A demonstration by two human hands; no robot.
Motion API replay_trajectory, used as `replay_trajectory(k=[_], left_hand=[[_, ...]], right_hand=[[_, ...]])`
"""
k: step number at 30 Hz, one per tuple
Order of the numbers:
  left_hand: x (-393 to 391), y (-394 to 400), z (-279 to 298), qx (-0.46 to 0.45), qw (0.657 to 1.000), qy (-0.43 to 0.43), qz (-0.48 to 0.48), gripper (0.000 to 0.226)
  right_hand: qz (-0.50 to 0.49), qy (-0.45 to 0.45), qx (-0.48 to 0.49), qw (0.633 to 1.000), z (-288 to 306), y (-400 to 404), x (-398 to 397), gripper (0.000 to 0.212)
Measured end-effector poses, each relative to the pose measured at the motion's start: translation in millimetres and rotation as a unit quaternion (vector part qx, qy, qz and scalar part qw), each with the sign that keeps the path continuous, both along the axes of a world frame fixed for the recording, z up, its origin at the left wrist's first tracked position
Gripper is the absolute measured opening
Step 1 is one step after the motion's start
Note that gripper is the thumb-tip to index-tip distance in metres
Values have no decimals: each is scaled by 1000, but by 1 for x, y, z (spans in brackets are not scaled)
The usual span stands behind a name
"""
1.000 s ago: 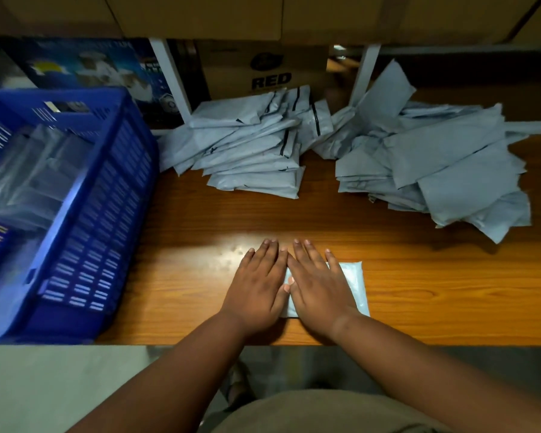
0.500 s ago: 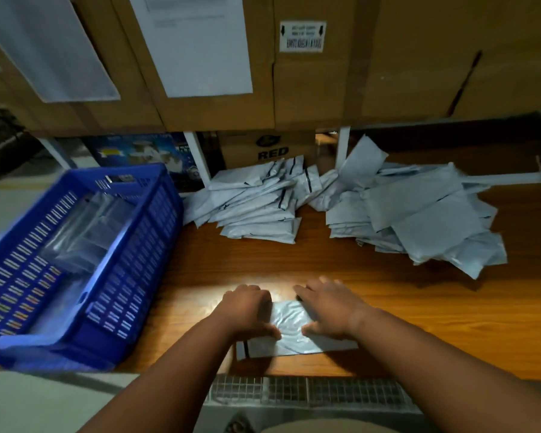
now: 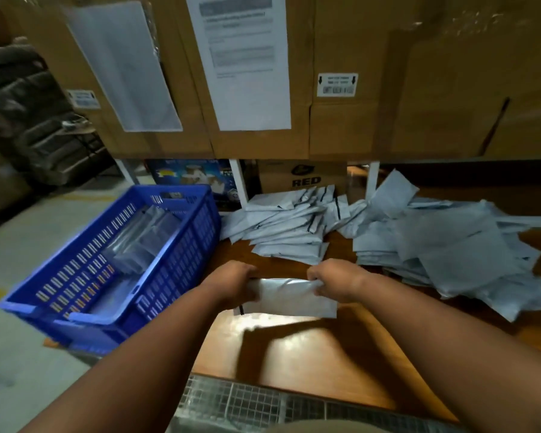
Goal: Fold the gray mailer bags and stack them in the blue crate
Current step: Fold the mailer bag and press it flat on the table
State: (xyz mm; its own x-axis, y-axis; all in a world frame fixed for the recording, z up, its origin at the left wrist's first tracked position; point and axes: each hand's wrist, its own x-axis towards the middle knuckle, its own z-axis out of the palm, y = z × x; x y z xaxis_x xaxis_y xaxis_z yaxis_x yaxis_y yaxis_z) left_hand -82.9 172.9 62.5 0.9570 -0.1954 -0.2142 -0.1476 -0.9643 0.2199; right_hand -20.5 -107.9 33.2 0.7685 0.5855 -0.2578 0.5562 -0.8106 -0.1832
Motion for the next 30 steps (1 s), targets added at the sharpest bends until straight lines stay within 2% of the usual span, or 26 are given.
replay_trajectory(k=[2,6,14,20,22,27,30], left_hand=[[1,19,24,-16,1000,-13,21,22],[1,63,78,-51,993,-59,85,18],[6,169,150,-46,967,-170,183,15],[6,253,133,-28,951,-177,252,35],[8,276,118,-31,945,-171,276,34],[24,314,76,-36,939,-152,305,39],[36,327,52,-49,936,-128,325,34]], right_hand=[[-7,-10,23,1000,19,13,16,14],[-3,-39,66,997,76,53,48,30],[55,-131,92,985,175,186,100,13],[112,-208,40,971,181,301,135,28],[133,-223,11,966,172,338,144,34],[145,-307,-77,937,138,416,167,30],[103,-276,-35,955,124,451,179,33]])
